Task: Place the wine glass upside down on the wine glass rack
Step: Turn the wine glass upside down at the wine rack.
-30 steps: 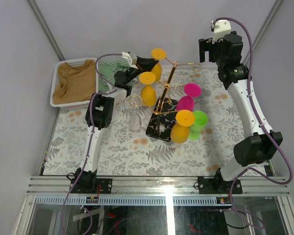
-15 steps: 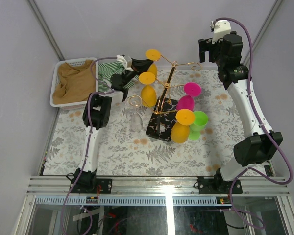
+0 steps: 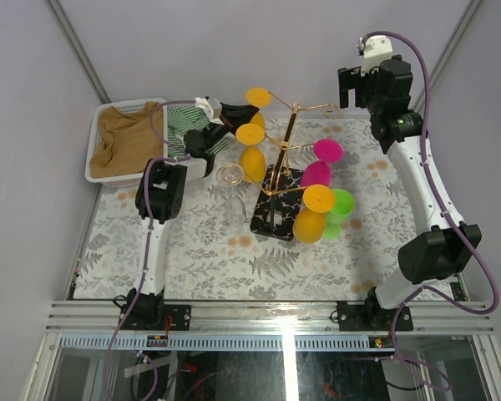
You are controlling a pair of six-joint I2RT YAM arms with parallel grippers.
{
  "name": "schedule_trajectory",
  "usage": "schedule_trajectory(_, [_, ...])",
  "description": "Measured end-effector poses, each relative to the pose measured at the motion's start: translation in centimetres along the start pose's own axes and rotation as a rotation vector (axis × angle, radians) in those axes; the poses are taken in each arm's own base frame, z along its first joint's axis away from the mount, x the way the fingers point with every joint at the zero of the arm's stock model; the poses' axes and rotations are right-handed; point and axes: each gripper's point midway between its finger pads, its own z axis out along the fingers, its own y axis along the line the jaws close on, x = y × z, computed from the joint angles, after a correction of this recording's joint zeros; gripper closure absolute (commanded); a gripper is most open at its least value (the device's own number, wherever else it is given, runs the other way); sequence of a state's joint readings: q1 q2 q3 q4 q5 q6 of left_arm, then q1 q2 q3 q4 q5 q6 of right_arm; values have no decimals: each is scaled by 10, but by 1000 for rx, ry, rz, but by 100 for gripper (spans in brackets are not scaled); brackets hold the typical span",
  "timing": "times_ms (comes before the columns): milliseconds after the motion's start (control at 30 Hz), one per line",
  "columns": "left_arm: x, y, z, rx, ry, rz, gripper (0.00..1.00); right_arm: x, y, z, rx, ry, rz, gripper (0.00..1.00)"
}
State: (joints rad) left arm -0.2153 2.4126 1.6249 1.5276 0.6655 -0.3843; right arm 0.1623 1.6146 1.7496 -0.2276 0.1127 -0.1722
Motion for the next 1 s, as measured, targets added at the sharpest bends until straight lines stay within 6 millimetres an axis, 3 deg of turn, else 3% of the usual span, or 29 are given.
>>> schedule_trajectory(267, [-1, -20, 3, 51, 20, -15, 100, 3, 1, 1, -1, 6, 0, 1])
schedule_trajectory(467, [-2, -23, 4, 53, 23, -19, 100, 5, 1, 1, -2, 11, 0, 1])
schedule_trajectory(1000, [2, -36, 11, 96, 25, -53, 64, 7, 2, 1, -3, 16, -1, 1])
